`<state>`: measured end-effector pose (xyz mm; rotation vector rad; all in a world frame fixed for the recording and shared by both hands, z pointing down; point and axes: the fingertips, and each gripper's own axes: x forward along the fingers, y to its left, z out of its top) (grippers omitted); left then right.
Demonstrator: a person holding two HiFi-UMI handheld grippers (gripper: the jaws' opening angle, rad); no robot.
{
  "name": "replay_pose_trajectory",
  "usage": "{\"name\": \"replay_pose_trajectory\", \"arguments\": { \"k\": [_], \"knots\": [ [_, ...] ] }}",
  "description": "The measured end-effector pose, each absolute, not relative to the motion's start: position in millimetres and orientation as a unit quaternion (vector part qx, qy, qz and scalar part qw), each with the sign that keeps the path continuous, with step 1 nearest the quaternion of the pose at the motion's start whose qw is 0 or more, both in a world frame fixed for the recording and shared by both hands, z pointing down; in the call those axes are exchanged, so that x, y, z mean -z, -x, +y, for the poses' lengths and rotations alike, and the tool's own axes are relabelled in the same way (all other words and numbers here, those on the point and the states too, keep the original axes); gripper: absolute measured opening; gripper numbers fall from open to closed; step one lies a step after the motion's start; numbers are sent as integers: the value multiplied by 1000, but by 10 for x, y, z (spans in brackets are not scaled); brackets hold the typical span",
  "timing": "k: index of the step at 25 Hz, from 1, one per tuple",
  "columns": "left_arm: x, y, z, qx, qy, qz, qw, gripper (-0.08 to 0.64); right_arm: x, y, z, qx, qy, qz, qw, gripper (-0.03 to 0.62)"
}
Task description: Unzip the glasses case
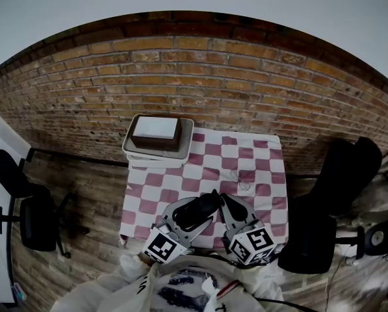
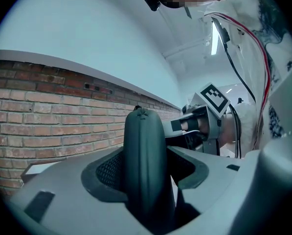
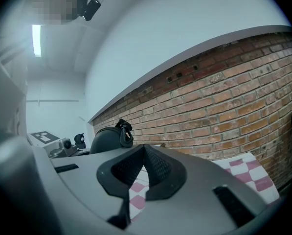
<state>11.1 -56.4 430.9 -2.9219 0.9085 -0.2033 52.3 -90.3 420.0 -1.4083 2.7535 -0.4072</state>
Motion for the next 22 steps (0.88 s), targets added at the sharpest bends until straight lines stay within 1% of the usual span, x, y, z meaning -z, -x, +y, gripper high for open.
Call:
{"name": "replay_pose_trajectory", "arguments": {
  "k": [12,22],
  "knots": [
    [-4392,-55,-562,62,956,288,17,258,-4123,-415,-830,120,436,892,17,14],
    [-4475,28,-597,82,951,297,21,258,-4044,-212,-763,111,402,909,21,14]
  ]
}}
